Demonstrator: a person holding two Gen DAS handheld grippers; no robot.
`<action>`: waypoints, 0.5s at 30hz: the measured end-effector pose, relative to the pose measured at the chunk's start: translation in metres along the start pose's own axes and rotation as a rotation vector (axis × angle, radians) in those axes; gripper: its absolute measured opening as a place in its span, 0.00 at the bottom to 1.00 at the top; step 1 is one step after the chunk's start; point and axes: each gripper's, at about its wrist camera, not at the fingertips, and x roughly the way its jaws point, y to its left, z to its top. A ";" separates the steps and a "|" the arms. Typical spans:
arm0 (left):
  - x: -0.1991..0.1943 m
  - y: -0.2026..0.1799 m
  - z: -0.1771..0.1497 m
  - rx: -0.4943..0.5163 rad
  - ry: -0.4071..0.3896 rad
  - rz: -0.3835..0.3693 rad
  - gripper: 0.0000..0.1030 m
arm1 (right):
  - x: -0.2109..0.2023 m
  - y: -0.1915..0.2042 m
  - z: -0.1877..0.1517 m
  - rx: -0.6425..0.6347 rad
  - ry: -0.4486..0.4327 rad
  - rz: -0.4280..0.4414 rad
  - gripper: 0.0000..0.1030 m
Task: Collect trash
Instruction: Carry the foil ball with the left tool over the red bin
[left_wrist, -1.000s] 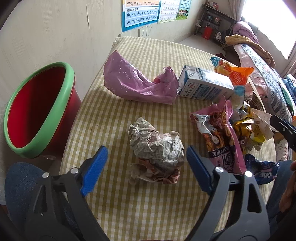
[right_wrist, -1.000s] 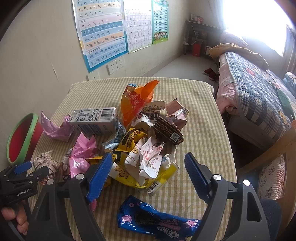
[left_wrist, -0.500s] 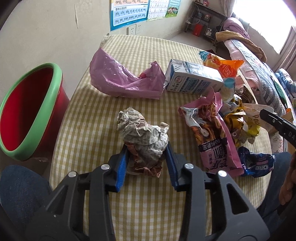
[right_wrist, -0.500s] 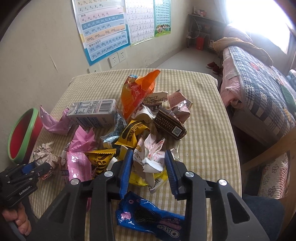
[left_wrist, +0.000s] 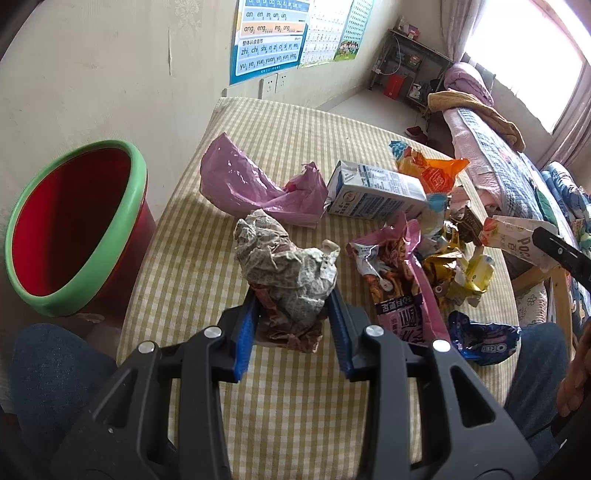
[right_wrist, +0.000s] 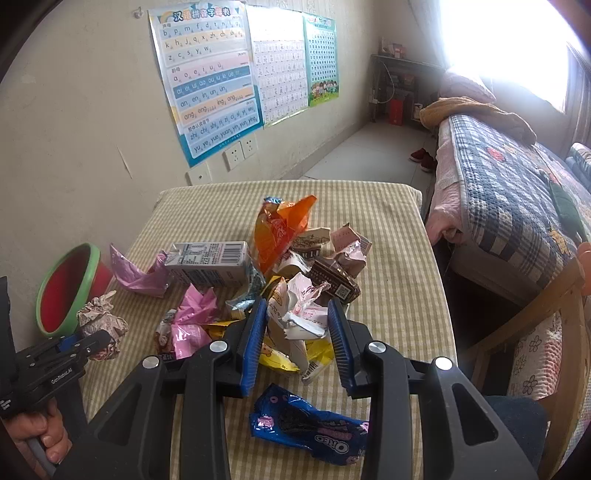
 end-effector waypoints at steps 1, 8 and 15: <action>-0.004 -0.001 0.001 -0.002 -0.007 -0.003 0.34 | -0.004 0.003 0.002 -0.004 -0.010 0.004 0.33; -0.027 0.005 0.012 -0.030 -0.058 -0.018 0.34 | -0.020 0.030 0.014 -0.036 -0.057 0.055 0.33; -0.050 0.024 0.022 -0.076 -0.110 -0.013 0.34 | -0.023 0.067 0.025 -0.092 -0.072 0.116 0.33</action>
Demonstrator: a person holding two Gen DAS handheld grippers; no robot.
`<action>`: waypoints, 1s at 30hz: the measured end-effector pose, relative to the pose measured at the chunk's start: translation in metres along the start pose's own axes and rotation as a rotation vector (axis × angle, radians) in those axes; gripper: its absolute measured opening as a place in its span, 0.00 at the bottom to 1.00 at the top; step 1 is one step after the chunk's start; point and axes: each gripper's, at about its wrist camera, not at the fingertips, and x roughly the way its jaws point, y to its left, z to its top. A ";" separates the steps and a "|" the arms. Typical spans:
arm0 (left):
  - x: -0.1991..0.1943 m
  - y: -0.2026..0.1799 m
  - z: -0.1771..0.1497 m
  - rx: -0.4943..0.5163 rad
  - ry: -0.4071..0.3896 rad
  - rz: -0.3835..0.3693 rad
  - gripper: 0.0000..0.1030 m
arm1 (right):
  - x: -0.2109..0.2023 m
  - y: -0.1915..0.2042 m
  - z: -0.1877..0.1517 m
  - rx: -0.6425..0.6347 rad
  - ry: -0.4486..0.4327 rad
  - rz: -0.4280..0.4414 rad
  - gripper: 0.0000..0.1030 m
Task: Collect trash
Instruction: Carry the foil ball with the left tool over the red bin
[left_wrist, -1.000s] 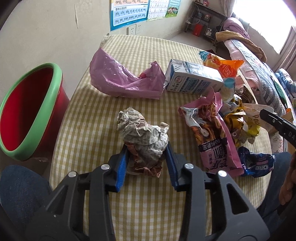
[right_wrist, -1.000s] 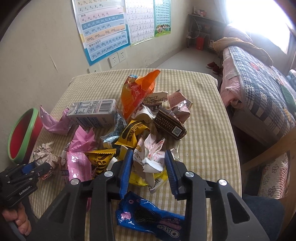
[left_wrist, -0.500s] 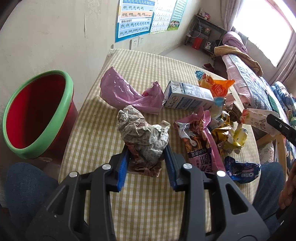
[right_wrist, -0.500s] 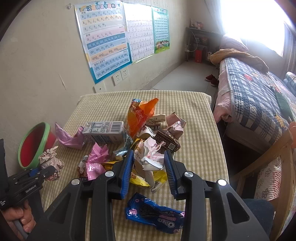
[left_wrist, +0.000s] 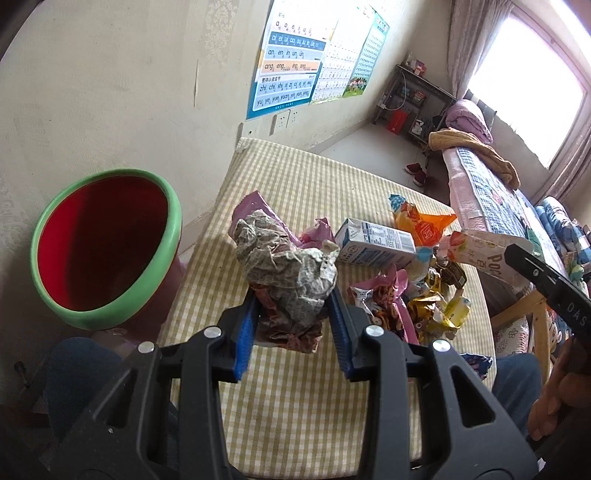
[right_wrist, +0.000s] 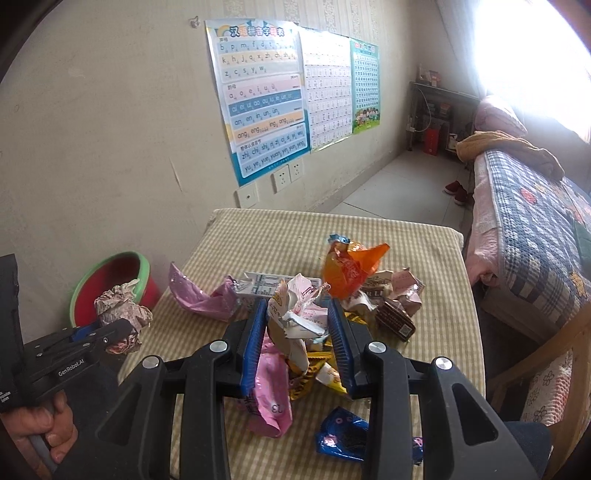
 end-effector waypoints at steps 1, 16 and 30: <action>-0.002 0.003 0.002 -0.006 -0.004 0.003 0.34 | 0.001 0.005 0.002 -0.008 -0.002 0.010 0.33; -0.035 0.092 0.029 -0.151 -0.089 0.098 0.35 | 0.032 0.121 0.044 -0.149 -0.044 0.213 0.33; -0.053 0.176 0.041 -0.264 -0.109 0.159 0.35 | 0.086 0.230 0.066 -0.261 0.009 0.390 0.34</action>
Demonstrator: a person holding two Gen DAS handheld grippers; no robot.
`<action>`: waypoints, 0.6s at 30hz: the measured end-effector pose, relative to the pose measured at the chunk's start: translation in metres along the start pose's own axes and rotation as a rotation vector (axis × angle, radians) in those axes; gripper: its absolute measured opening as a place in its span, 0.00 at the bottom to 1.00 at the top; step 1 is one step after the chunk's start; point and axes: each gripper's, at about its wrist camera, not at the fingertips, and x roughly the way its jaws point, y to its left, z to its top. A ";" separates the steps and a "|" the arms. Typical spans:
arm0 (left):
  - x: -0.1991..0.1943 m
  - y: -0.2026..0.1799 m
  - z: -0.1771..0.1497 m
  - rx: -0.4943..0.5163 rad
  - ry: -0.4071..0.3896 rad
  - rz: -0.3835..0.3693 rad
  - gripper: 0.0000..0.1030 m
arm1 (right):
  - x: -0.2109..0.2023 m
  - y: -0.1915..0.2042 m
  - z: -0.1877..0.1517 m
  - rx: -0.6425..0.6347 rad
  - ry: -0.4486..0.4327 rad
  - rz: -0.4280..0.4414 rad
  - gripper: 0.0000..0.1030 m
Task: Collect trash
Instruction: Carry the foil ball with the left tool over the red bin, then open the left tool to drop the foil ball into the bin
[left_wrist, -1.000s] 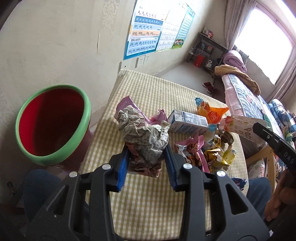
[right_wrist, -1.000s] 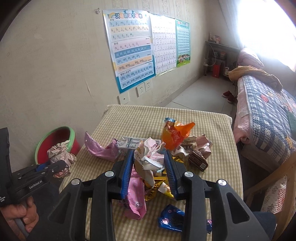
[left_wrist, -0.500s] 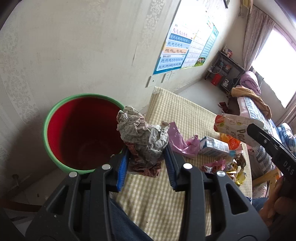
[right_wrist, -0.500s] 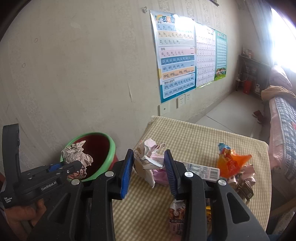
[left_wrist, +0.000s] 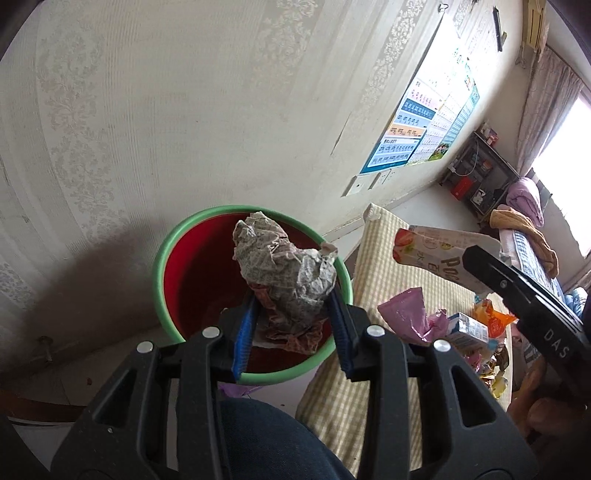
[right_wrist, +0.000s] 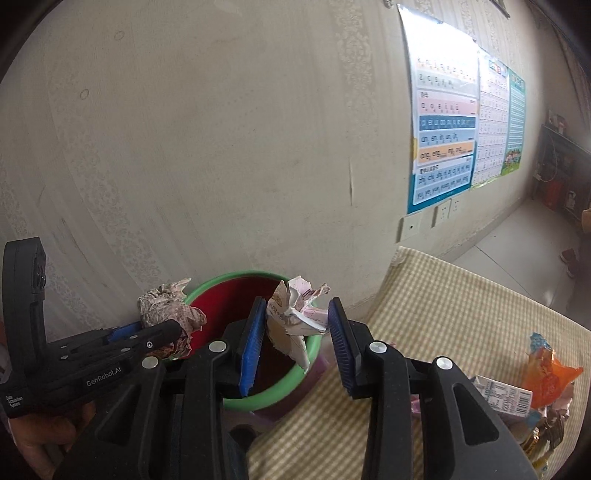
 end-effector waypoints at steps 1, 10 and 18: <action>0.000 0.005 0.002 -0.007 -0.001 -0.002 0.35 | 0.005 0.005 0.002 -0.007 0.006 0.010 0.34; 0.011 0.035 0.017 -0.046 0.006 -0.018 0.36 | 0.055 0.037 0.008 -0.049 0.081 0.073 0.36; 0.016 0.051 0.013 -0.089 -0.002 -0.013 0.75 | 0.081 0.039 0.000 -0.044 0.153 0.075 0.58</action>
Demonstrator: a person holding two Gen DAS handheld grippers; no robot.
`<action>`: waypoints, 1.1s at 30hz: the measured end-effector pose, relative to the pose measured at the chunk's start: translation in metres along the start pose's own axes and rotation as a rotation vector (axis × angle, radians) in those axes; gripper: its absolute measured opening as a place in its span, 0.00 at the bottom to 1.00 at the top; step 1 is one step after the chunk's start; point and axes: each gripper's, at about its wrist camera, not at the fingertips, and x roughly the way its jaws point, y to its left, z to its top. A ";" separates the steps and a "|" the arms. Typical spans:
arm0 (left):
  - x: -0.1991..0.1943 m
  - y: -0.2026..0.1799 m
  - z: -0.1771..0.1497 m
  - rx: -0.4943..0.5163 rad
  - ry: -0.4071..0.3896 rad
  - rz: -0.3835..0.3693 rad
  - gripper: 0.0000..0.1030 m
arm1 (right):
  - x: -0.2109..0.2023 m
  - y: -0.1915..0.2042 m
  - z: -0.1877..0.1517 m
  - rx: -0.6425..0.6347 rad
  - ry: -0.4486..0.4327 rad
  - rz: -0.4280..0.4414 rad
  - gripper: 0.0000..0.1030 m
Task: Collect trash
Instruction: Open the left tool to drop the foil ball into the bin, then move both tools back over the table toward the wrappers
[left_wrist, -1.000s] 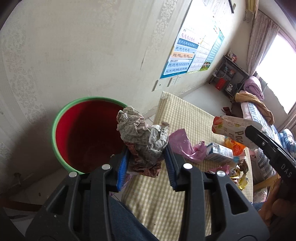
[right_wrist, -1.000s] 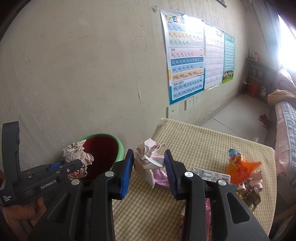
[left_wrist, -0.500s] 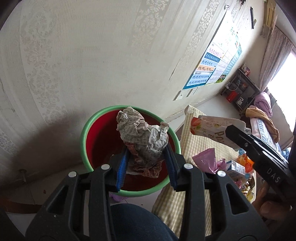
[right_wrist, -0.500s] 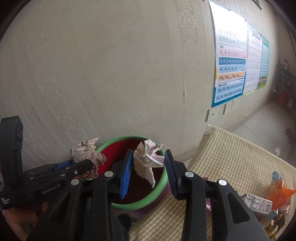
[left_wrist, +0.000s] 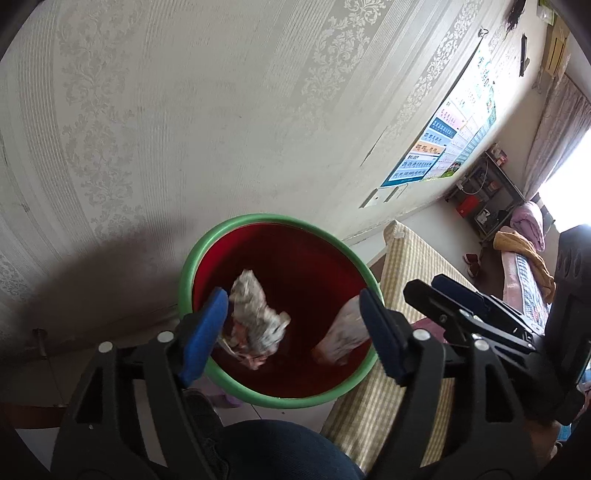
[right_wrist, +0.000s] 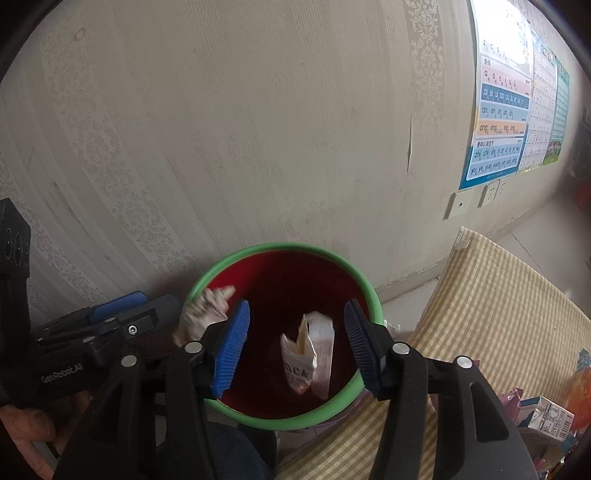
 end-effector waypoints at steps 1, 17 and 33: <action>-0.001 0.001 -0.001 -0.001 -0.003 0.001 0.80 | 0.000 -0.001 -0.001 0.004 -0.003 -0.003 0.59; -0.022 -0.039 -0.022 0.071 -0.007 -0.025 0.95 | -0.069 -0.041 -0.041 0.121 -0.042 -0.107 0.87; -0.026 -0.156 -0.074 0.265 0.044 -0.149 0.95 | -0.186 -0.121 -0.124 0.265 -0.108 -0.334 0.88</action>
